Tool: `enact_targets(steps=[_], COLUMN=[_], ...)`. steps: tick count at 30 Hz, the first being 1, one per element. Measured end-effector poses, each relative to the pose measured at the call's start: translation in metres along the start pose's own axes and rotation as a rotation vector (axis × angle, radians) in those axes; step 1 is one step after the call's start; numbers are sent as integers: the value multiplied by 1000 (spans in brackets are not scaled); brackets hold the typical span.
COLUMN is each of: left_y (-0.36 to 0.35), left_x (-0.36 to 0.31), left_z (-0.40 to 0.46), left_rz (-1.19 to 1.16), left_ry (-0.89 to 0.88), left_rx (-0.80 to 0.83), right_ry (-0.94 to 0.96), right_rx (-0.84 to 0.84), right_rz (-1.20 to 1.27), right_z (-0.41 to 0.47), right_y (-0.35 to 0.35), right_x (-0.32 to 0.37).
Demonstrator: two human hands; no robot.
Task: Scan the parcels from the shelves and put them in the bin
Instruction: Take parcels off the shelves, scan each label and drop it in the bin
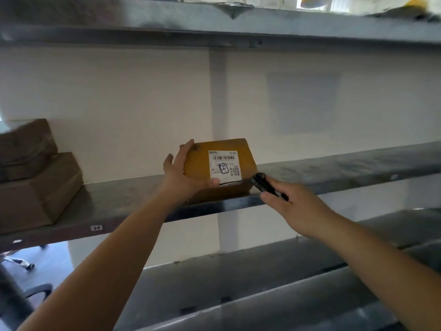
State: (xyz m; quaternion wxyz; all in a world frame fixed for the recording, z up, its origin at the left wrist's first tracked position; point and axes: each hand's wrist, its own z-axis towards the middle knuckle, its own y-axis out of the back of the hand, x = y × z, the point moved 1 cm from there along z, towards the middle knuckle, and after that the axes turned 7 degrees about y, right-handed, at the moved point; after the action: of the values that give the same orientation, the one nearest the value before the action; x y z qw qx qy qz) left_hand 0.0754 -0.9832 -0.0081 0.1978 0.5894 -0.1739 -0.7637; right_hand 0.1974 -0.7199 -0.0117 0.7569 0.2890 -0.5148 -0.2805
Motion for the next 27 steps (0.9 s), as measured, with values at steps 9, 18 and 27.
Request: enact_targets(steps=[9, 18, 27], left_y=[-9, -19, -20], left_x=[10, 25, 29], left_z=[-40, -56, -60], left_rz=[3, 94, 143], left_ry=[-277, -453, -493], left_rx=[-64, -100, -131], right_ry=[-100, -266, -300], right_rx=[16, 111, 172], right_rz=[-128, -222, -464], right_z=[-43, -83, -124], right_y=[-19, -31, -37], right_x=[24, 36, 43])
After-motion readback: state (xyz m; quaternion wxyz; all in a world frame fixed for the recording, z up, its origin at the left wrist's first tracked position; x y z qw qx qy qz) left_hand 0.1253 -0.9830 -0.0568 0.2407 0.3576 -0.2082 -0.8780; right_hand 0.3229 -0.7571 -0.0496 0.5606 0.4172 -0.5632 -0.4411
